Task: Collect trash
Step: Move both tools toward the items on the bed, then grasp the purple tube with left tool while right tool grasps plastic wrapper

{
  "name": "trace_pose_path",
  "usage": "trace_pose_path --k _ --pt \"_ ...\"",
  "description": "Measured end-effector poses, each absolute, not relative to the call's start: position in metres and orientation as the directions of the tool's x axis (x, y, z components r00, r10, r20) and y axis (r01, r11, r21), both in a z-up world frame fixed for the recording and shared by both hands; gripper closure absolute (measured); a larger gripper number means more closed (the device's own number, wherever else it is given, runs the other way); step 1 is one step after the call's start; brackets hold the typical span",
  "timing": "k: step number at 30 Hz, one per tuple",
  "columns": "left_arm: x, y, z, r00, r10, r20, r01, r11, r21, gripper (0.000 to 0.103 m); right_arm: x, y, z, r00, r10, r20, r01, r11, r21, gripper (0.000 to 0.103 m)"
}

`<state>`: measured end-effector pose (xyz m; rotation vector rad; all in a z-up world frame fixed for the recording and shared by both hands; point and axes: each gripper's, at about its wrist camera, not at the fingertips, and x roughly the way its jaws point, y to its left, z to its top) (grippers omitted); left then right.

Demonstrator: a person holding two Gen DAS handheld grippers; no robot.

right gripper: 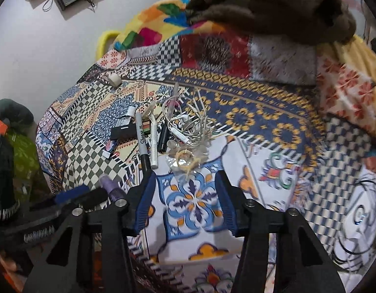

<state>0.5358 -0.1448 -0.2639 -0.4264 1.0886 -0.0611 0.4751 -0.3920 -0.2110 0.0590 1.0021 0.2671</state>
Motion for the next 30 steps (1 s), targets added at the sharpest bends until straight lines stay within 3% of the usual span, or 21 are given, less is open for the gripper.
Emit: trace_pose_path --k 7,11,19,26,30 --pt "0.542 -0.143 -0.275 0.478 -0.237 -0.846 -0.207 0.905 -0.371 0.041 0.504 -0.389 -0.237 0.482 0.264 -0.835 -0.158 0.964 0.214 0.060" --pt "0.545 -0.148 -0.283 0.467 -0.248 -0.849 -0.221 0.896 -0.384 0.053 0.510 -0.386 -0.245 0.471 0.267 -0.840 -0.158 0.963 0.218 0.062" --pt "0.550 -0.165 -0.286 0.492 -0.174 -0.853 -0.211 0.927 -0.311 0.058 0.512 -0.379 -0.249 0.479 0.252 -0.841 -0.188 0.965 0.182 0.070" --pt "0.560 -0.177 -0.288 0.492 -0.144 -0.859 -0.156 0.956 -0.250 0.075 0.513 -0.384 -0.250 0.451 0.302 -0.840 -0.203 0.951 0.232 0.080" --pt "0.566 -0.179 -0.289 0.479 -0.166 -0.862 -0.096 0.966 -0.240 0.077 0.508 -0.390 -0.249 0.444 0.302 -0.844 -0.185 0.952 0.243 0.081"
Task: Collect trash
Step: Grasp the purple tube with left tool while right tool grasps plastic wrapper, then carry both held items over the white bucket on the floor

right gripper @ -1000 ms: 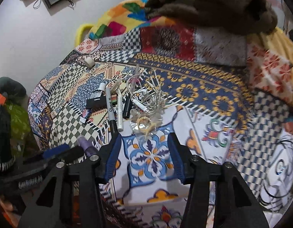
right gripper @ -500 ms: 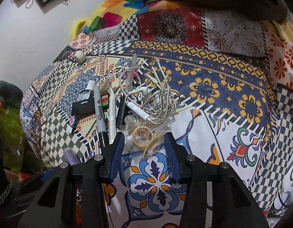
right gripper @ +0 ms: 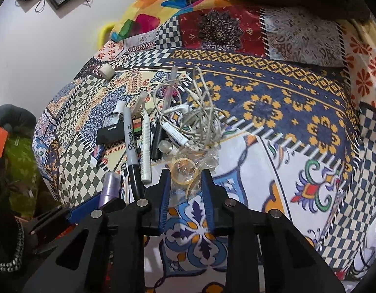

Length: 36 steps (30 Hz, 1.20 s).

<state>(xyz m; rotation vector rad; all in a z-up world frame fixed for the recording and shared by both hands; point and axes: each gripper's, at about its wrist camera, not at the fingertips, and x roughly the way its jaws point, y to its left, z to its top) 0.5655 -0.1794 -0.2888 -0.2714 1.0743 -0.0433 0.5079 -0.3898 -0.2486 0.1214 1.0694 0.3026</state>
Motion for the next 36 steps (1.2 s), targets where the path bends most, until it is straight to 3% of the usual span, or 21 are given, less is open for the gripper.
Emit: trace_pose_path --k 6,24,26,36 --pt "0.564 -0.180 -0.288 0.448 -0.237 -0.862 -0.054 0.955 -0.291 0.078 0.493 -0.396 -0.243 0.453 0.266 -0.851 -0.164 0.963 0.214 0.084" --pt "0.513 -0.174 -0.206 0.567 -0.227 -0.792 0.020 0.965 -0.262 0.081 0.452 -0.389 -0.195 0.518 0.209 -0.830 -0.175 0.975 0.136 0.091" --pt "0.508 -0.171 -0.195 0.583 -0.223 -0.781 0.020 0.965 -0.260 0.081 0.447 -0.384 -0.187 0.529 0.205 -0.823 -0.185 0.975 0.124 0.098" --pt "0.467 -0.138 -0.154 0.654 -0.197 -0.731 -0.007 0.964 -0.265 0.081 0.424 -0.362 -0.155 0.583 0.195 -0.789 -0.203 0.975 0.090 0.098"
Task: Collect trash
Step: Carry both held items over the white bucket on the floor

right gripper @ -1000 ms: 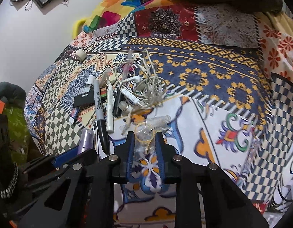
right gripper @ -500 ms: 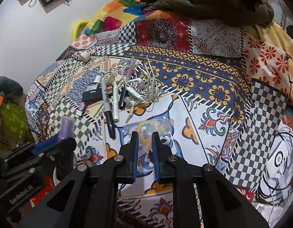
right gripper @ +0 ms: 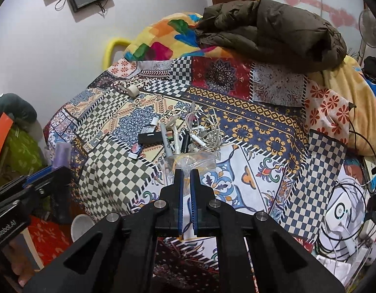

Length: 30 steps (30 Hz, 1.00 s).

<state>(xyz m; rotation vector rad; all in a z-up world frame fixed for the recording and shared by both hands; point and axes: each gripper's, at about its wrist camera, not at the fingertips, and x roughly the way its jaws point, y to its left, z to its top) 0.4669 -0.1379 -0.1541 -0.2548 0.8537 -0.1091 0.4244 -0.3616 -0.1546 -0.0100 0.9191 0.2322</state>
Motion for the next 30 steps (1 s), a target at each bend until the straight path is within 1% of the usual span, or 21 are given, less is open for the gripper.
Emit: trace_pose_path --k 4,14,23,30 --pt "0.451 -0.120 -0.151 0.654 -0.190 -0.733 -0.020 0.964 -0.267 0.081 0.413 -0.350 -0.150 0.572 0.216 -0.791 -0.226 0.969 0.101 0.098" --pt "0.400 -0.041 -0.150 0.661 -0.100 -0.744 -0.112 0.967 -0.229 0.081 0.382 -0.269 -0.137 0.548 0.288 -0.785 -0.366 0.927 0.085 0.098" --pt "0.343 0.034 -0.153 0.653 -0.006 -0.758 -0.217 0.957 -0.194 0.081 0.350 -0.177 -0.146 0.478 0.370 -0.797 -0.498 0.862 0.101 0.098" --pt "0.297 0.087 -0.157 0.636 0.062 -0.769 -0.297 0.940 -0.170 0.081 0.319 -0.110 -0.160 0.413 0.403 -0.817 -0.591 0.801 0.097 0.098"
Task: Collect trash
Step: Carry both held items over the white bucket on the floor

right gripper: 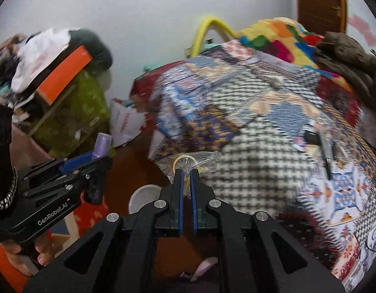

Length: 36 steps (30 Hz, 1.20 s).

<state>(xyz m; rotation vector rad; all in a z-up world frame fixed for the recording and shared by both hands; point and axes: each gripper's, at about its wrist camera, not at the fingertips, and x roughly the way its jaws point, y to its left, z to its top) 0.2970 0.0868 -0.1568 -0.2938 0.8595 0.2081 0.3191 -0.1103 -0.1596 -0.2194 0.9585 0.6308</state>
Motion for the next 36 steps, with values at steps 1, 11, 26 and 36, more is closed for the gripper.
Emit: trace_pose_path --k 1,11,26,36 --pt "0.289 0.095 -0.158 0.632 0.072 -0.772 -0.310 0.936 -0.166 0.081 0.315 -0.102 -0.162 0.402 0.406 -0.821 -0.602 0.792 0.097 0.098" --pt "0.237 0.158 -0.193 0.551 0.130 -0.824 -0.407 0.904 -0.129 0.081 0.275 -0.024 -0.201 0.296 0.394 -0.870 -0.698 0.711 0.085 0.098" --pt "0.227 0.204 -0.291 0.370 0.058 -0.927 -0.476 0.869 -0.136 0.081 0.275 0.041 -0.292 0.104 0.289 -0.952 -0.709 0.692 0.133 0.098" --pt "0.238 0.223 -0.335 0.303 -0.026 -0.953 -0.523 0.831 -0.190 0.081 0.298 0.063 -0.323 0.034 0.252 -0.967 -0.683 0.712 0.162 0.088"
